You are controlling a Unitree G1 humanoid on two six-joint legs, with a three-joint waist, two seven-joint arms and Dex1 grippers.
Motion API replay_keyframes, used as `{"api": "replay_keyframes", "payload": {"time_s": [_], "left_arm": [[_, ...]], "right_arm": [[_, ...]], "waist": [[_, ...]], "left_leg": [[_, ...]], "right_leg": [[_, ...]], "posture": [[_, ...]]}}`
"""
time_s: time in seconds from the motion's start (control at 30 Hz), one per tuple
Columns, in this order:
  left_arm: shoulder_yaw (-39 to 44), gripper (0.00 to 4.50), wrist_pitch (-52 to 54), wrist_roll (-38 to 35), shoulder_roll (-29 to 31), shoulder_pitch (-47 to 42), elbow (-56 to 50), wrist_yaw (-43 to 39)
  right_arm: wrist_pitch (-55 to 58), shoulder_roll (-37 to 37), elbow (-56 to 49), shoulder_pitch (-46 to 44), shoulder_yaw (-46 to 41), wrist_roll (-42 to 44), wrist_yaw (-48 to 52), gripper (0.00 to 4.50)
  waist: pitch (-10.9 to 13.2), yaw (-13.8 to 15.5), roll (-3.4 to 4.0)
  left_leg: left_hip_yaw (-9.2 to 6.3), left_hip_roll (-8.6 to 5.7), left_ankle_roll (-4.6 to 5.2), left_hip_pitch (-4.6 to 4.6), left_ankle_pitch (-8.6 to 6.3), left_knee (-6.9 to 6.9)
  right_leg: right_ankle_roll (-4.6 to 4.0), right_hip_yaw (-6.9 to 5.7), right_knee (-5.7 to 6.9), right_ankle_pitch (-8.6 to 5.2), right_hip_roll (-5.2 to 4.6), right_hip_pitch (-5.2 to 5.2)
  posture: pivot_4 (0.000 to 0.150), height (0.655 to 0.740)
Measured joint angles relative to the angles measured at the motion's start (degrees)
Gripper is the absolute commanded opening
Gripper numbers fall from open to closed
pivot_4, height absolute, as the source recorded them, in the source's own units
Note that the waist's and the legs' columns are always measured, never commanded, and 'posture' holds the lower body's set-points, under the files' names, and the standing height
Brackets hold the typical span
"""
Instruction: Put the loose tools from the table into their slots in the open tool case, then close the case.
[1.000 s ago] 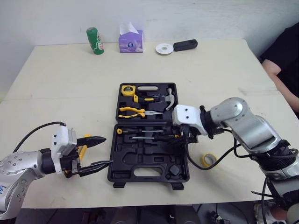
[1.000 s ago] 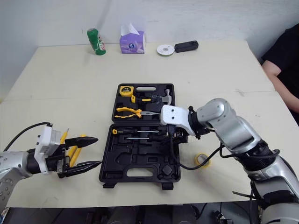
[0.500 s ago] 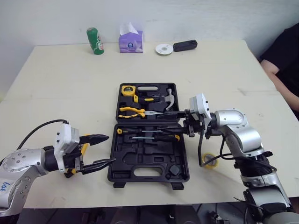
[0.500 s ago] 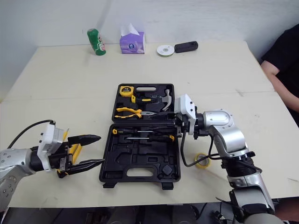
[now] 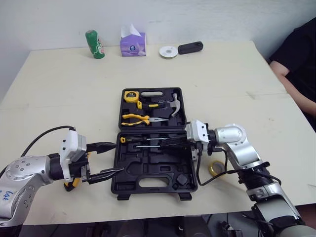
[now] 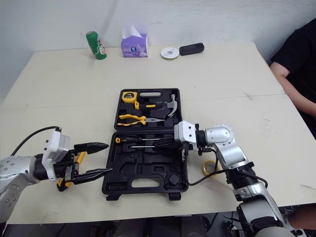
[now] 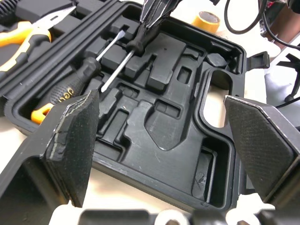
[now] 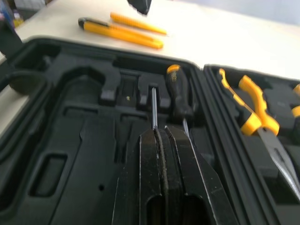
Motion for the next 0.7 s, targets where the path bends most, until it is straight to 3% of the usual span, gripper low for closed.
{"api": "replay_keyframes", "payload": {"time_s": [0.53,0.7], "left_arm": [[0.0,4.50,0.0,0.7,0.0,0.4,-0.4,0.7],[0.0,4.50,0.0,0.8,0.0,0.5,-0.4,0.8]], "right_arm": [[3.8,0.1,0.1,-2.1,3.5,-5.4,-2.0,0.04],[10.7,0.1,-0.8,-2.5,3.7,-4.7,-1.9,0.04]], "waist": [[0.0,0.0,-0.01],[-0.1,0.1,-0.18]], "left_leg": [[0.00,-0.01,-0.05,0.07,0.03,0.02],[0.00,0.00,-0.07,0.17,0.04,0.02]], "right_leg": [[0.00,0.01,0.08,0.00,-0.01,0.03],[-0.04,0.04,0.08,0.00,-0.02,0.11]], "posture": [[0.150,0.7400],[0.150,0.7400]]}}
